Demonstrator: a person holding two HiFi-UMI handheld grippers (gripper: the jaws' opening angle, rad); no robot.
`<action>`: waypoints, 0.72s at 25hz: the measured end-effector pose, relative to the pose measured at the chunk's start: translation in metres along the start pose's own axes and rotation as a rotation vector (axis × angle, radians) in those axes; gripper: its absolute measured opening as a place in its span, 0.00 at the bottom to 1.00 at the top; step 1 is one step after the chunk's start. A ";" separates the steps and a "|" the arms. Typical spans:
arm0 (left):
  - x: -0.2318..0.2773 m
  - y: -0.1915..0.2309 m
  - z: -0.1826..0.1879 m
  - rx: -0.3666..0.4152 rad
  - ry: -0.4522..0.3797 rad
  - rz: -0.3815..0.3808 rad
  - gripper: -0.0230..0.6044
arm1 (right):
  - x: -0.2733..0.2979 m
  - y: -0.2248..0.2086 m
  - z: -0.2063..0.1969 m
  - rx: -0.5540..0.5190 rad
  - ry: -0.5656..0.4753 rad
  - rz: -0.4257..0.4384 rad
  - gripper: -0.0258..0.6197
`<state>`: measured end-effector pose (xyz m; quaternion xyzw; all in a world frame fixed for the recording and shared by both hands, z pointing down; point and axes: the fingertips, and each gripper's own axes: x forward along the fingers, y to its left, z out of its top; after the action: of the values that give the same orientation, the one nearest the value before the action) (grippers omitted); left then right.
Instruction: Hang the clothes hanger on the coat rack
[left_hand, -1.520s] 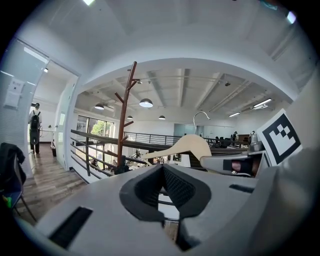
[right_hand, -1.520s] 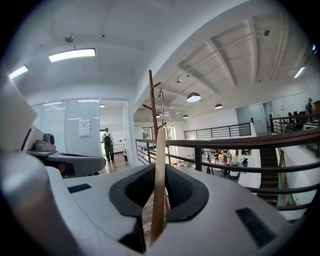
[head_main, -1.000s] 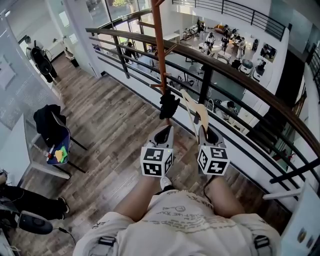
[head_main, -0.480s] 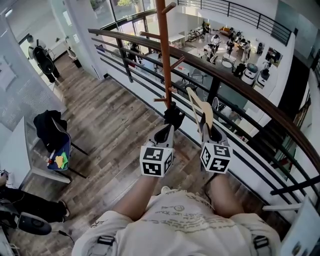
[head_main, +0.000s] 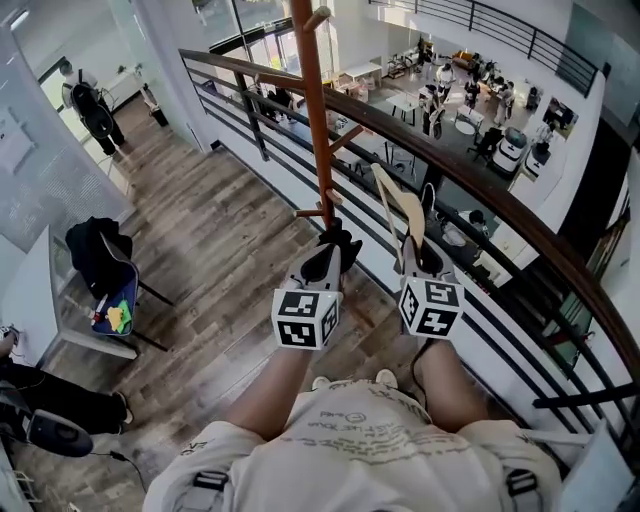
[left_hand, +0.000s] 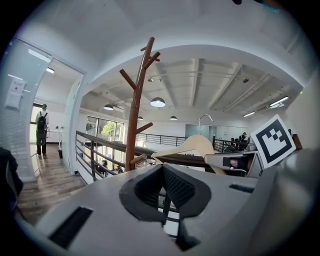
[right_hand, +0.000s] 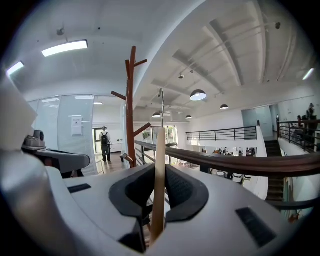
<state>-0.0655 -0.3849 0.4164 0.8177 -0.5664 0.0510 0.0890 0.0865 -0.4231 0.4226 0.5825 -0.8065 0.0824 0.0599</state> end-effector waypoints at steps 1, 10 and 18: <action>0.004 0.000 0.004 0.002 -0.003 0.010 0.04 | 0.007 -0.002 0.003 -0.006 0.003 0.013 0.12; 0.017 0.008 0.011 -0.004 -0.021 0.110 0.04 | 0.066 -0.012 0.017 -0.066 -0.001 0.093 0.12; 0.000 0.026 0.006 -0.027 -0.025 0.198 0.04 | 0.119 0.002 0.035 -0.155 0.001 0.144 0.12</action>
<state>-0.0897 -0.3952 0.4133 0.7572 -0.6460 0.0418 0.0873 0.0468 -0.5406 0.4109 0.5164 -0.8503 0.0240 0.0990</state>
